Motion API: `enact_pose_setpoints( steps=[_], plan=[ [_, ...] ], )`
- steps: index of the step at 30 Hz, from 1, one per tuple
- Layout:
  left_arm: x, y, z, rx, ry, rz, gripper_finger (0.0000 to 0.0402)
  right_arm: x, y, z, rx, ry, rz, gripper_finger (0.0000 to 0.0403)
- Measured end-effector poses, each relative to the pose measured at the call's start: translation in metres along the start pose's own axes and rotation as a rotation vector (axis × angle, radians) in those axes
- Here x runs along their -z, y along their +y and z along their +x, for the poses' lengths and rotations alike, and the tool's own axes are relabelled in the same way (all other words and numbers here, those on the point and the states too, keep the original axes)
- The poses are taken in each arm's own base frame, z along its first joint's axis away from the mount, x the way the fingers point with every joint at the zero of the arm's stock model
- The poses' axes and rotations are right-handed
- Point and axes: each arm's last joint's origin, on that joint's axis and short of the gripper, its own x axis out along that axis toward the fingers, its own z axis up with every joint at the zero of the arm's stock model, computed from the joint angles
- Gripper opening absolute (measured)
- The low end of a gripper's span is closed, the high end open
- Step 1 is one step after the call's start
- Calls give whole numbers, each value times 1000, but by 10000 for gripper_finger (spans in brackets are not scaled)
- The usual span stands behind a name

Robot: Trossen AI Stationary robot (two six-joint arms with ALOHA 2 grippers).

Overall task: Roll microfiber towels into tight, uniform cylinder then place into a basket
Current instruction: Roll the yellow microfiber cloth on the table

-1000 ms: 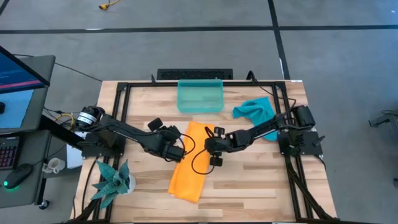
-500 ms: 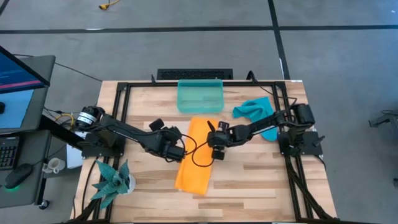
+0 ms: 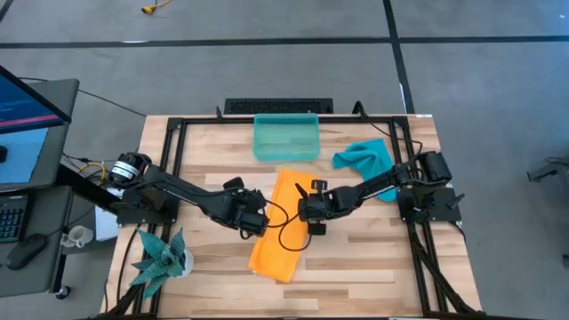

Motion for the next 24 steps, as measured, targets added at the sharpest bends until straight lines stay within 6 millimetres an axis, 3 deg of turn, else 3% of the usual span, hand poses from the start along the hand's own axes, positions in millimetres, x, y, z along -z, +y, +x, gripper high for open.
enact_pose_setpoints(
  steps=[12,24],
  plan=[
    [-2,-36,16,270,18,196,109,-2,17,-33,1,-27,-54,120],
    [-22,-72,39,660,-188,462,109,11,32,-100,-18,-120,-26,120]
  ],
)
